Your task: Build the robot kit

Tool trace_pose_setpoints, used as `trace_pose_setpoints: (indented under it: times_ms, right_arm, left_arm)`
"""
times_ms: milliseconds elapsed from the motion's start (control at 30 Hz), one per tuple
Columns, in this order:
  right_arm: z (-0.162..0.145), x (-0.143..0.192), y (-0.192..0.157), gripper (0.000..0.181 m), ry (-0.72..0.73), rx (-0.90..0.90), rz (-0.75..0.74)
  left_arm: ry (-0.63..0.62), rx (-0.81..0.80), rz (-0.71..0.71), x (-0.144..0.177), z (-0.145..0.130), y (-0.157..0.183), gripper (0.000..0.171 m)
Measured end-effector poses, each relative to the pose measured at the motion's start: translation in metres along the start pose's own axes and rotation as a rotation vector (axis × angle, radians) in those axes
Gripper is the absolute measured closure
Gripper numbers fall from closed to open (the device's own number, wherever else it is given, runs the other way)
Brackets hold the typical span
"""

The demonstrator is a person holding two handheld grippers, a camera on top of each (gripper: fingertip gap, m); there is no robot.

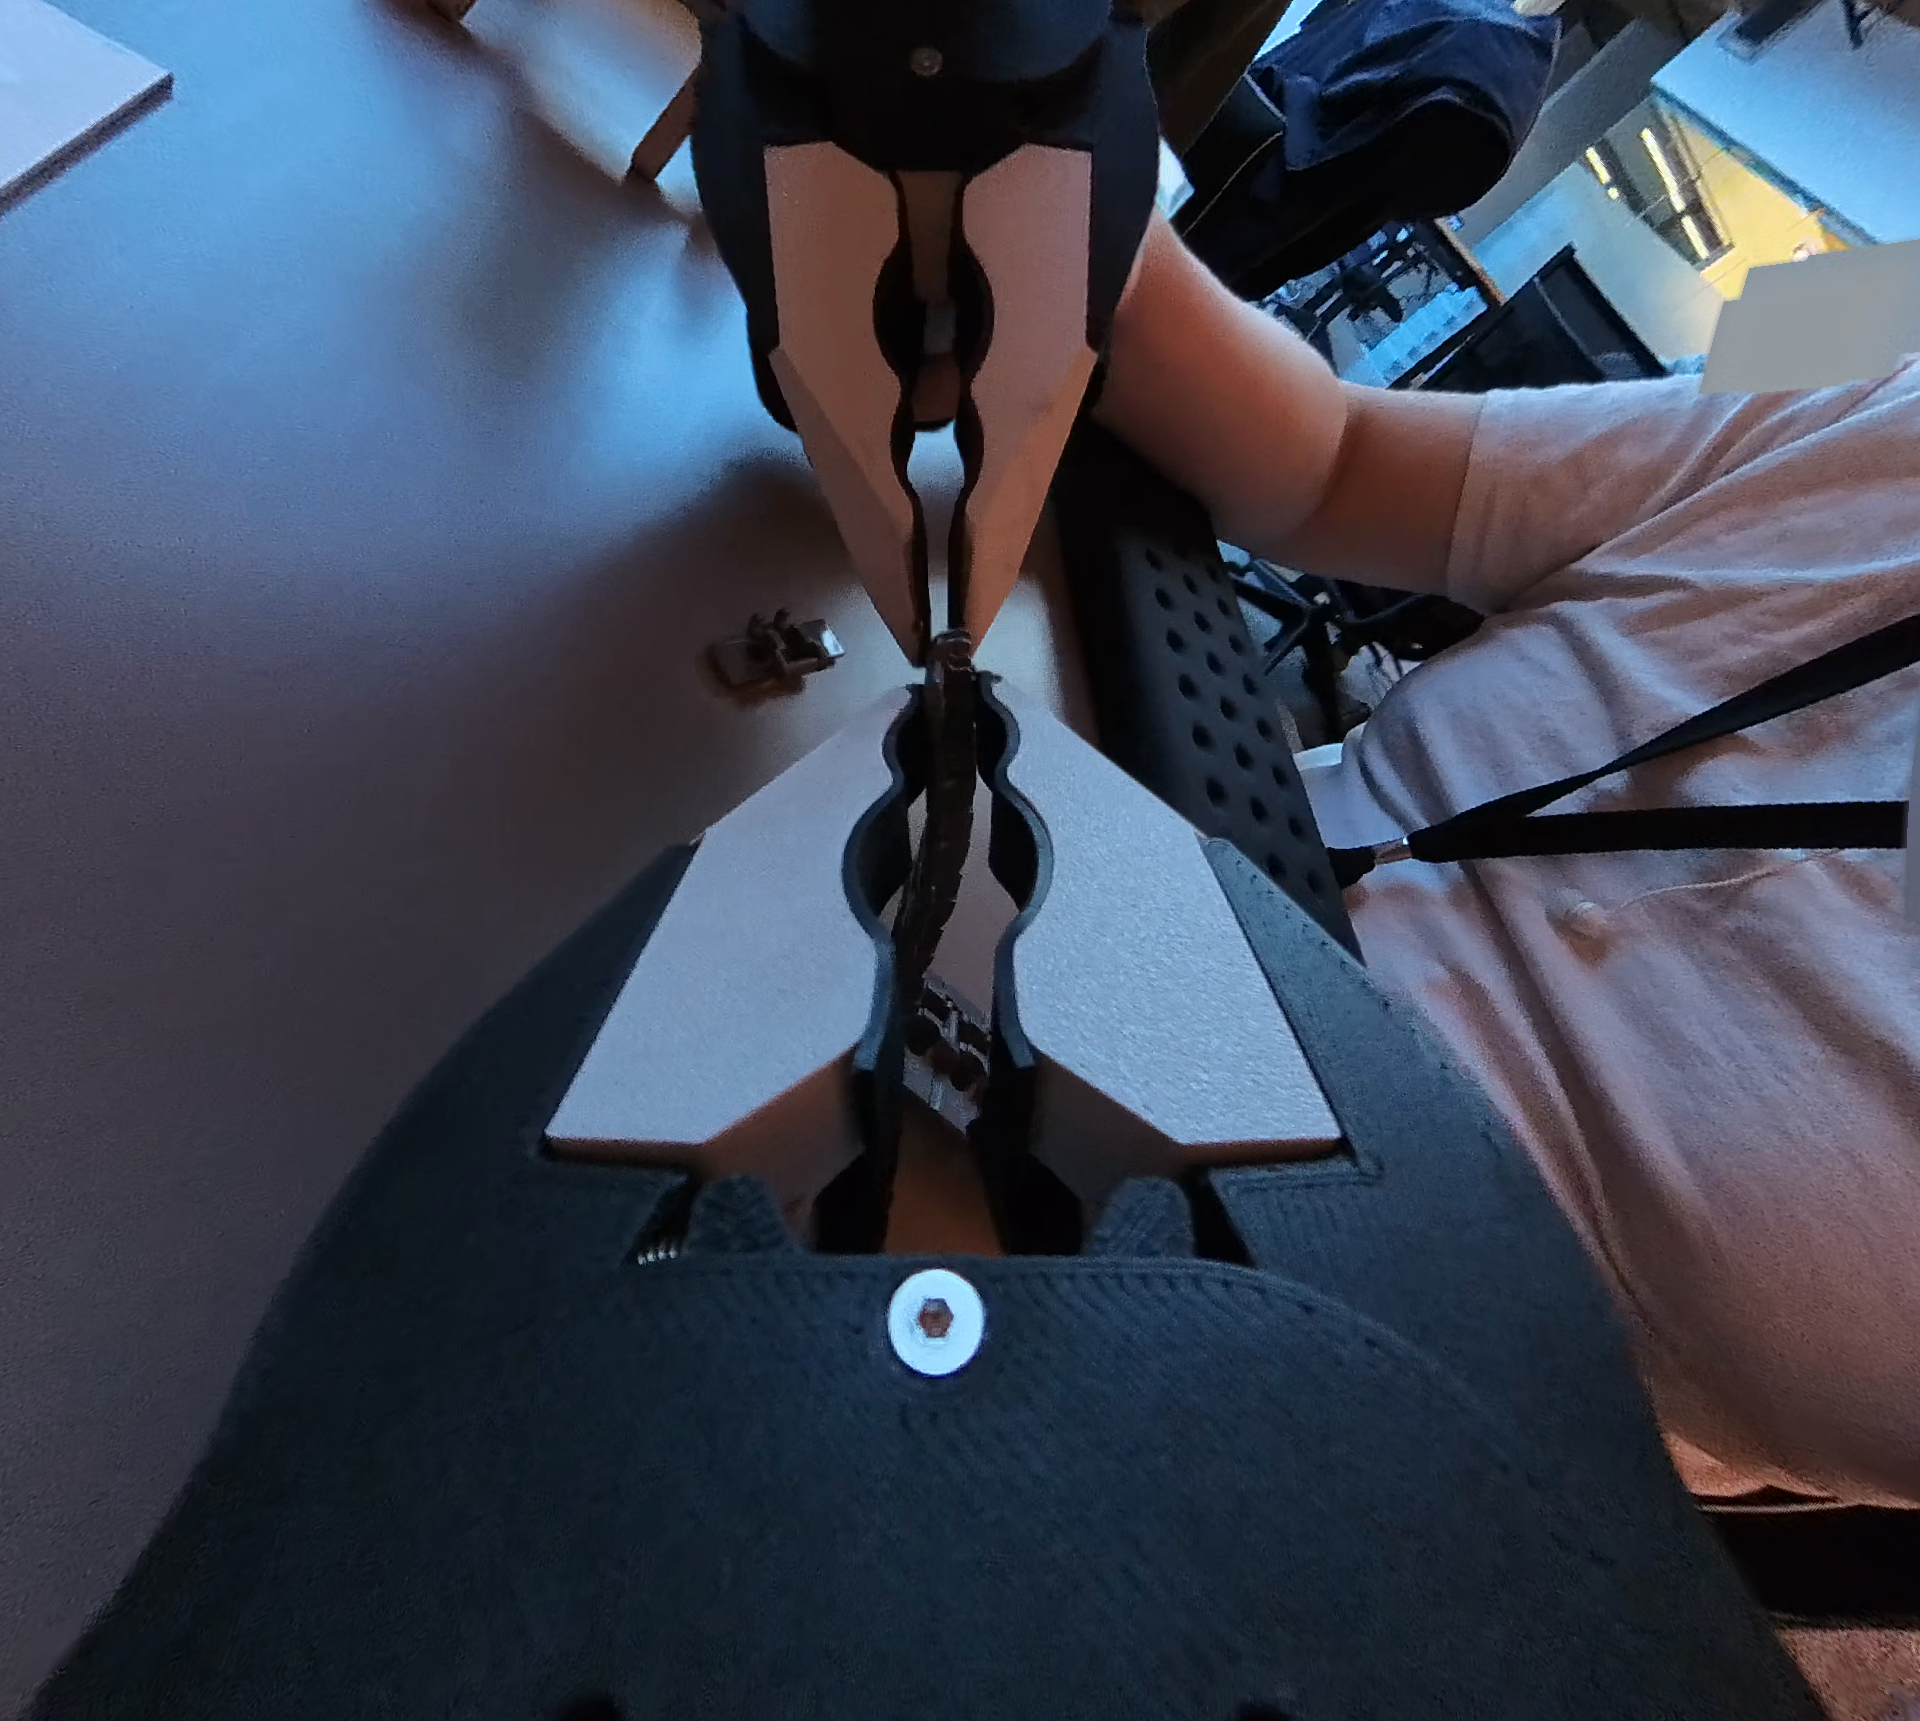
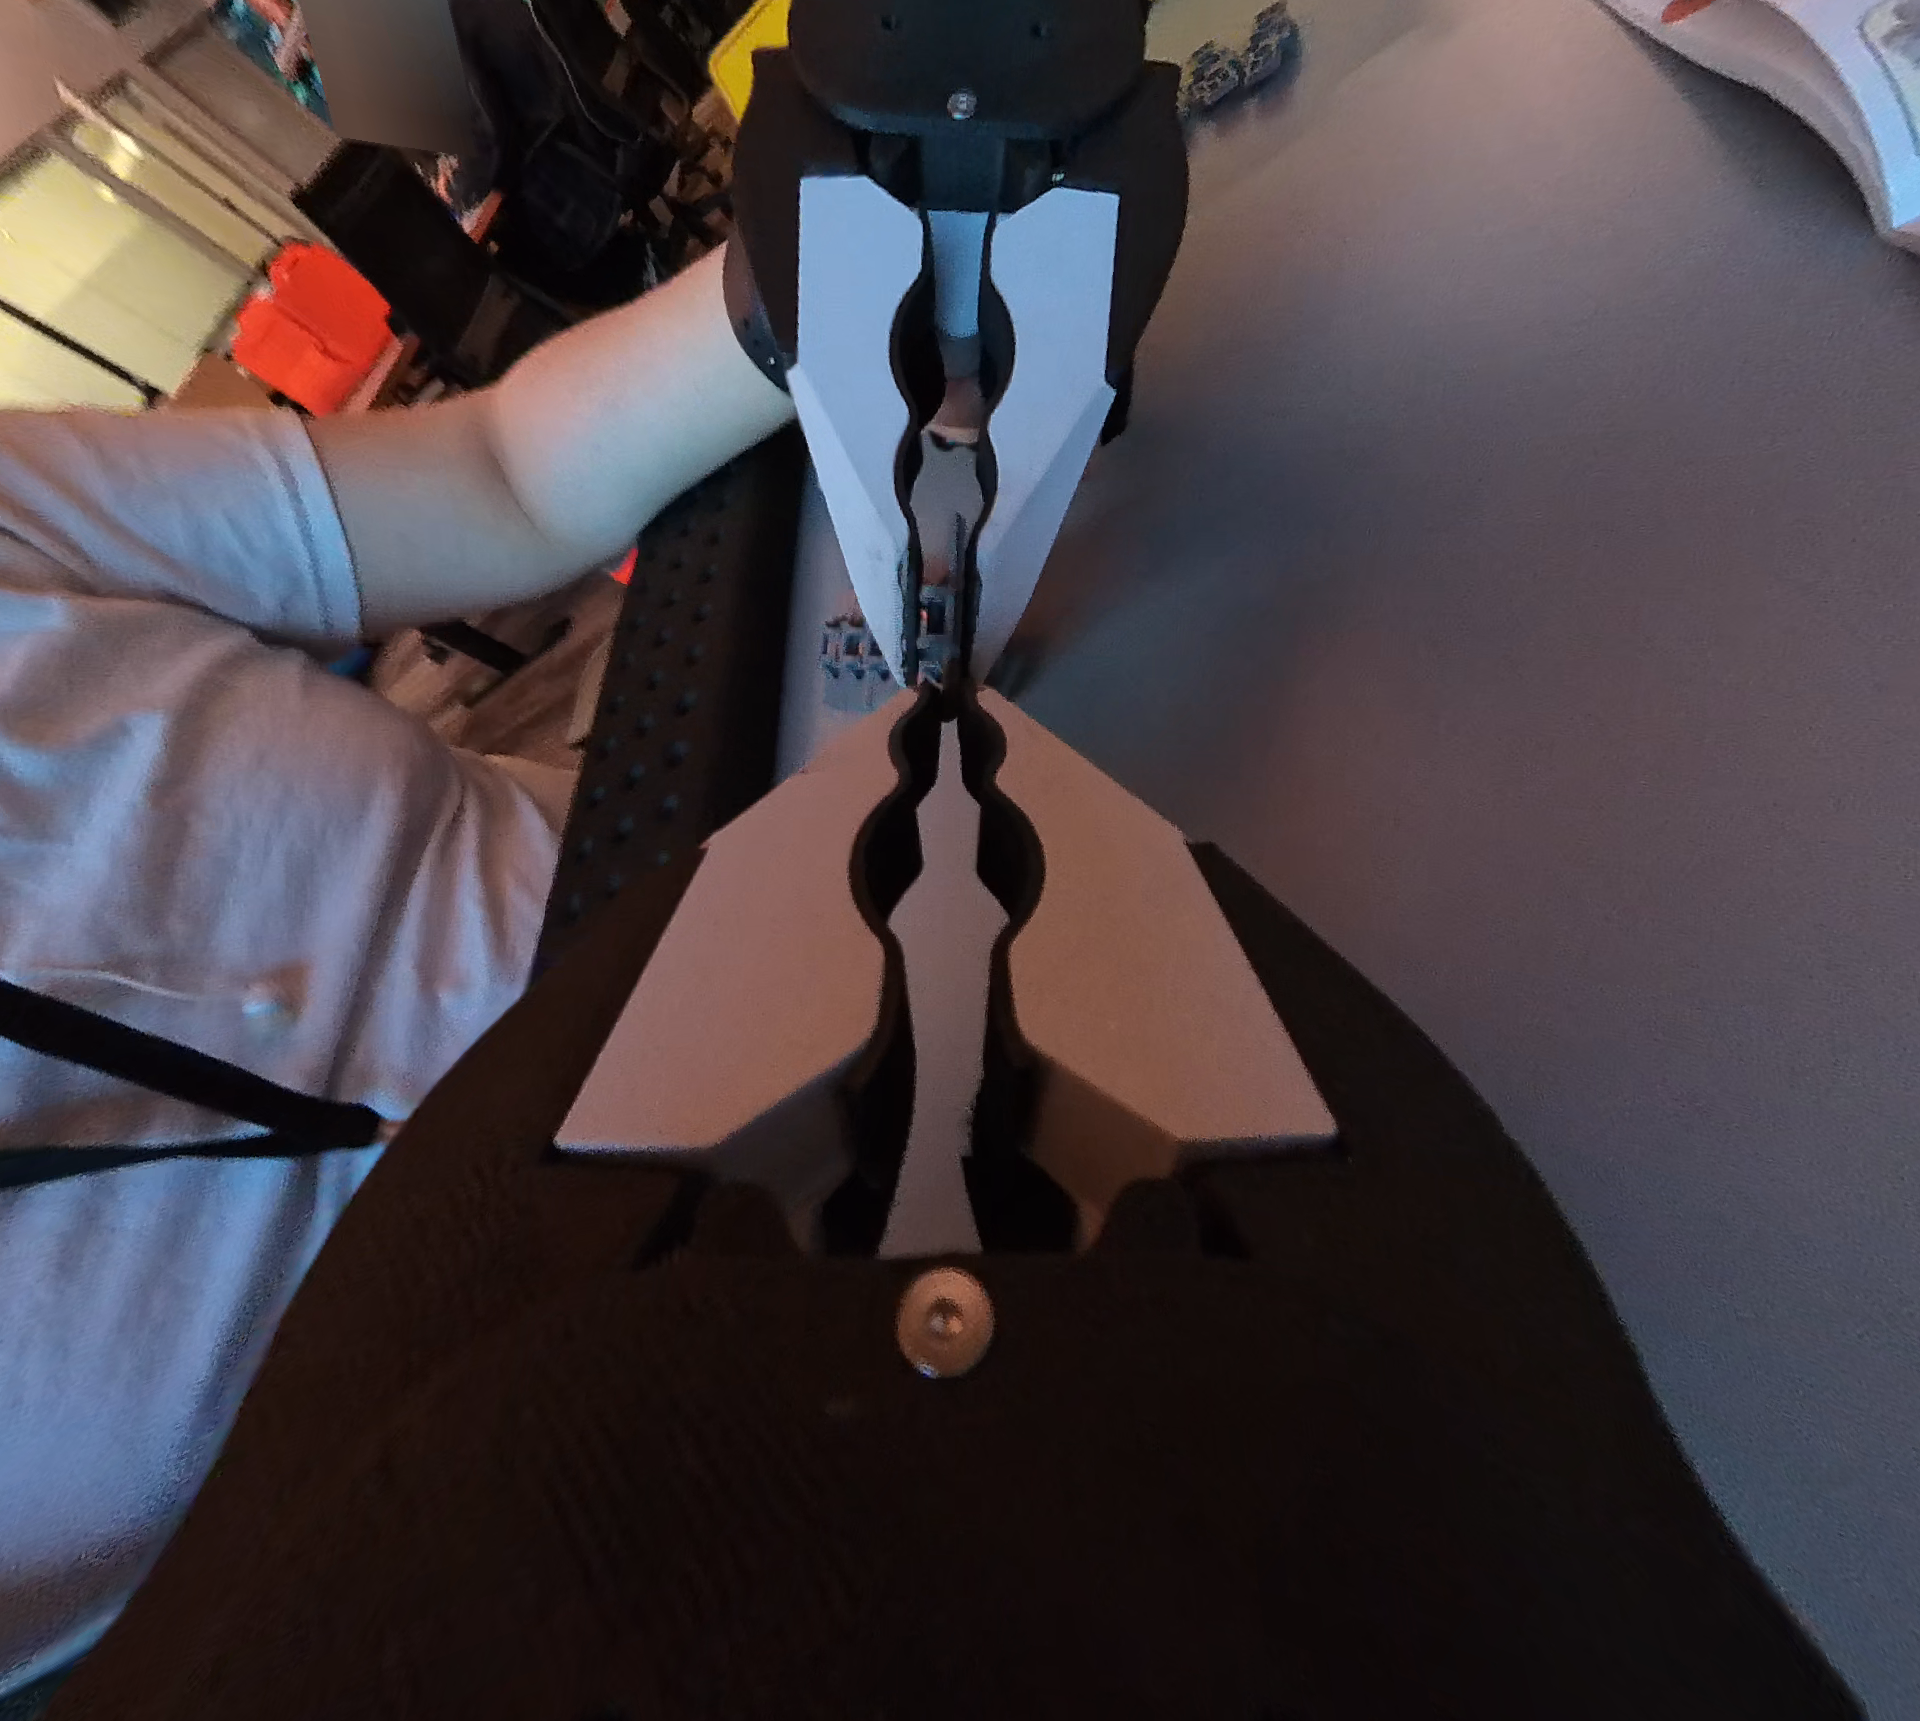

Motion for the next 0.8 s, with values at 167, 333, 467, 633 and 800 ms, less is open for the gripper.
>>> trace_pose_setpoints:
  times_ms: [167, 333, 467, 633, 800]
  right_arm:
    - [-0.012, 0.009, 0.012, 0.171, -0.114, 0.374, -0.293]
    - [-0.034, 0.014, 0.021, 0.167, -0.320, 0.434, -0.395]
    - [-0.036, 0.013, 0.022, 0.159, -0.289, 0.602, -0.380]
    - [-0.040, 0.011, 0.021, 0.166, -0.311, 0.405, -0.318]
    - [-0.042, 0.010, 0.016, 0.166, -0.343, 0.311, -0.324]
  left_arm:
    - [-0.079, 0.031, -0.039, 0.001, -0.013, 0.004, 0.165]
    - [-0.139, 0.080, -0.054, -0.004, -0.023, 0.001, 0.165]
    - [-0.152, 0.114, -0.080, -0.006, -0.025, 0.001, 0.165]
    - [-0.160, 0.221, -0.150, -0.012, -0.029, 0.001, 0.165]
    - [-0.199, 0.233, -0.136, -0.017, -0.033, -0.001, 0.165]
Point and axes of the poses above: each gripper's, where its closed fingertips meet, x back along the fingers, z out of its top, y = z × x across the jaws, the point moved 4 cm from there along x, back along the fingers, and after that the axes turned 8 degrees about -z, right-handed, at the moved point
